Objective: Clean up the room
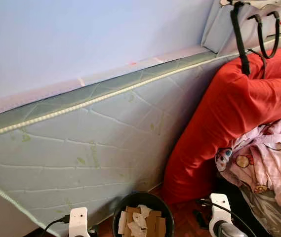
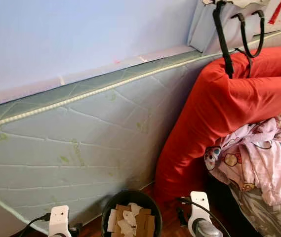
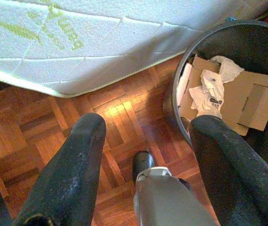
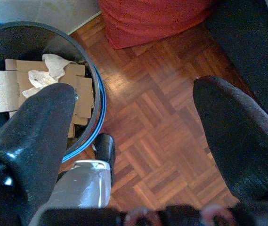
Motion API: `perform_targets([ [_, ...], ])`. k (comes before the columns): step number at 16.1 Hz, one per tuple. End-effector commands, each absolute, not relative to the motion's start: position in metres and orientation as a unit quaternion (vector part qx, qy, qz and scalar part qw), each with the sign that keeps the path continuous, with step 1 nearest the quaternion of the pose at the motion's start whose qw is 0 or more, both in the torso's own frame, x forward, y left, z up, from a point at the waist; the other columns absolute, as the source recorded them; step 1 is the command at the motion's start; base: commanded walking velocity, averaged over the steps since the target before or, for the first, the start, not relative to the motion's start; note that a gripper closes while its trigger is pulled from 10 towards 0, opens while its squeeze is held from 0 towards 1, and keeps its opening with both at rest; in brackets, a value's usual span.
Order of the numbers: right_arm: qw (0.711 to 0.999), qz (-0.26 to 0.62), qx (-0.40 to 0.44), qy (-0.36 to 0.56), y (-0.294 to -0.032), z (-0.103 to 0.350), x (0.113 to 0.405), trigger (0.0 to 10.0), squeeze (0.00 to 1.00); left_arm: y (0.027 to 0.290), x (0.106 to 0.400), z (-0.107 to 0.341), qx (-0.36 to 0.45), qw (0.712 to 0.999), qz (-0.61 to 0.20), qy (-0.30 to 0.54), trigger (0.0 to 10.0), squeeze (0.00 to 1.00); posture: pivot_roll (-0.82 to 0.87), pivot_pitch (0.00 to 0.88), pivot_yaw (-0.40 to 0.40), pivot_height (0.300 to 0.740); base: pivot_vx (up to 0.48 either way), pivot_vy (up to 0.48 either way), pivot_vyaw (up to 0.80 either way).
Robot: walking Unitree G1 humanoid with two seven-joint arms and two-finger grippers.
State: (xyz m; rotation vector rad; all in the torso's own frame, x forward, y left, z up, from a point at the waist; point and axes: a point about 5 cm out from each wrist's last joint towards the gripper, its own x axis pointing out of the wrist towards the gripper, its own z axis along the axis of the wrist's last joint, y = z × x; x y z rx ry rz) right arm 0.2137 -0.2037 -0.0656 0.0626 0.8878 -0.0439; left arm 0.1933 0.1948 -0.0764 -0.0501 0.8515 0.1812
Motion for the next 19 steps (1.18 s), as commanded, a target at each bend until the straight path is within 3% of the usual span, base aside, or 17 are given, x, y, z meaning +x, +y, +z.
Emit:
perform_targets([
  [1,0.901,-0.023,0.028,0.433,-0.2061,-0.0669,0.2109,10.0,0.00,0.1933,0.1880,-0.0796,-0.024,0.902,0.086,0.423,10.0,0.00,0.01,0.000,-0.050,0.719,0.000,0.000,0.00],
  [19,0.901,-0.017,0.022,0.433,-0.2054,-0.0666,0.2115,10.0,0.00,0.1944,0.1880,-0.0794,-0.025,0.902,0.087,0.422,10.0,0.00,0.00,0.000,-0.047,0.719,0.000,0.000,0.00],
])
